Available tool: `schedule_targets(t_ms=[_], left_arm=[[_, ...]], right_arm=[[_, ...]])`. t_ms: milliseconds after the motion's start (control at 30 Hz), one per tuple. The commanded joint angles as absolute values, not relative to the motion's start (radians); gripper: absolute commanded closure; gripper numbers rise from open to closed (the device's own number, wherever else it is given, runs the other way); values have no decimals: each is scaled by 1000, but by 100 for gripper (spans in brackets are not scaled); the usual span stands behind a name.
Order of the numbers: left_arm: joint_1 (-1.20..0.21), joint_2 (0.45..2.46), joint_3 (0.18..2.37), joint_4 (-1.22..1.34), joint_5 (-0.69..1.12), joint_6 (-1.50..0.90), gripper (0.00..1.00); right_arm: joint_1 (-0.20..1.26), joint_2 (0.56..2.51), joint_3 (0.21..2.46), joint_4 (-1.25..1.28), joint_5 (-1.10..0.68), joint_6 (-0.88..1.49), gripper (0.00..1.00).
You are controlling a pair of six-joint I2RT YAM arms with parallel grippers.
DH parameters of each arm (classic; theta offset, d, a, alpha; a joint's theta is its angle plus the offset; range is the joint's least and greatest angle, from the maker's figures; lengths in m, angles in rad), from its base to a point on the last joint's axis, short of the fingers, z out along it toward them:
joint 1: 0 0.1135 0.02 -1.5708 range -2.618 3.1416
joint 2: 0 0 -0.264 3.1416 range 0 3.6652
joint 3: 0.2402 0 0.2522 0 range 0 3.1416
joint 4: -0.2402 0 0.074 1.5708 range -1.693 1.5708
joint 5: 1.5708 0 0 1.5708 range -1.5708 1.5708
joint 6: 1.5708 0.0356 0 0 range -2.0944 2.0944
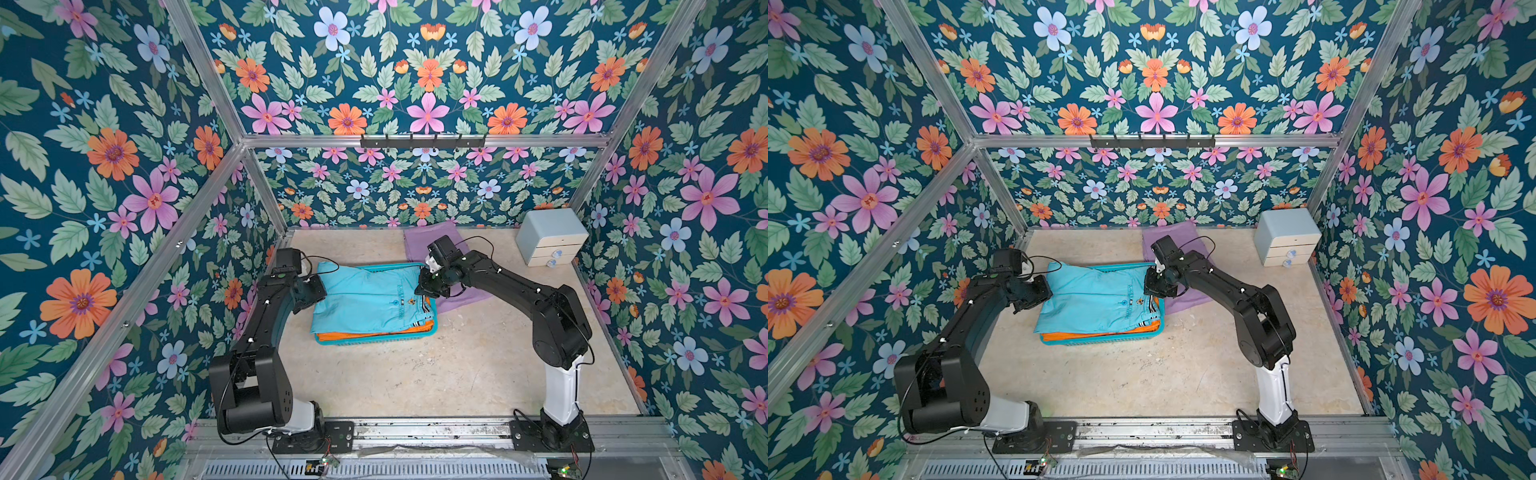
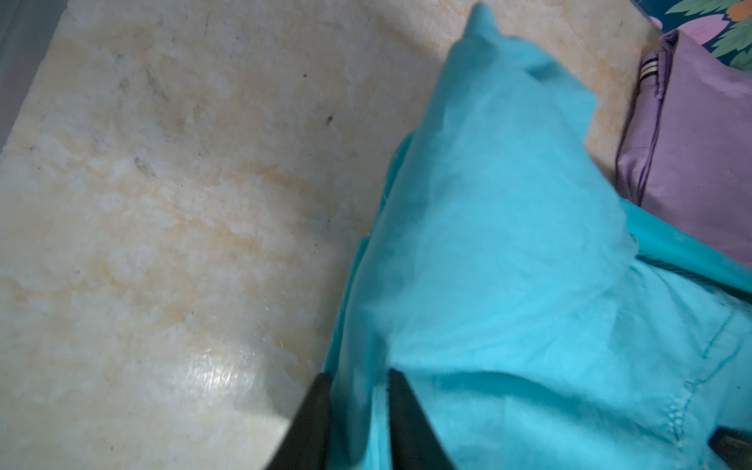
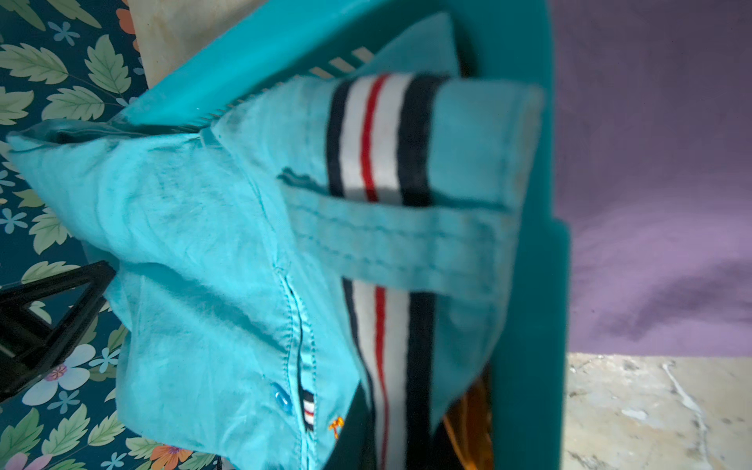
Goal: Put the folded long pants in the basket
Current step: Place the long pant in the basket.
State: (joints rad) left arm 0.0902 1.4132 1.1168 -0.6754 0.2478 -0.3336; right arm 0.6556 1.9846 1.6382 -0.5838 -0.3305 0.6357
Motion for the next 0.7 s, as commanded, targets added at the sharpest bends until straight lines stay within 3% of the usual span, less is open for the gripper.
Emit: schedule_targets(t_ms=[0,100,167,267,333,367,467,600,667], left_arm=[[92,1369,1139,-765,245,-319,42],[91,1299,1138,-801,202,-325,30],[91,1256,1124,-805,202,-326,31],[91,1212,1109,-841,233,-328,47],[90,1181,1076,-831,303,-330,62],[89,1163,1058,-808,361,-330,75],[89,1145,1001,-701,548,-357,96],[89,1197,944,-676,565,-367,100],[89,1205,918,-695,509,-362,100]], right_arm=[[649,1954,1653,-627,-290,599,57],[648,1903,1629,-649,-252,588,46],[647,1865,1605,-676,-215,582,44],[644,1810,1554,-681,-201,580,44],[645,1777,1521,-662,-226,585,46],[647,1766,1508,-648,-254,588,48],[652,1758,1491,-595,-319,614,56],[672,1823,1566,-564,-359,646,78],[681,1875,1615,-542,-364,667,83]])
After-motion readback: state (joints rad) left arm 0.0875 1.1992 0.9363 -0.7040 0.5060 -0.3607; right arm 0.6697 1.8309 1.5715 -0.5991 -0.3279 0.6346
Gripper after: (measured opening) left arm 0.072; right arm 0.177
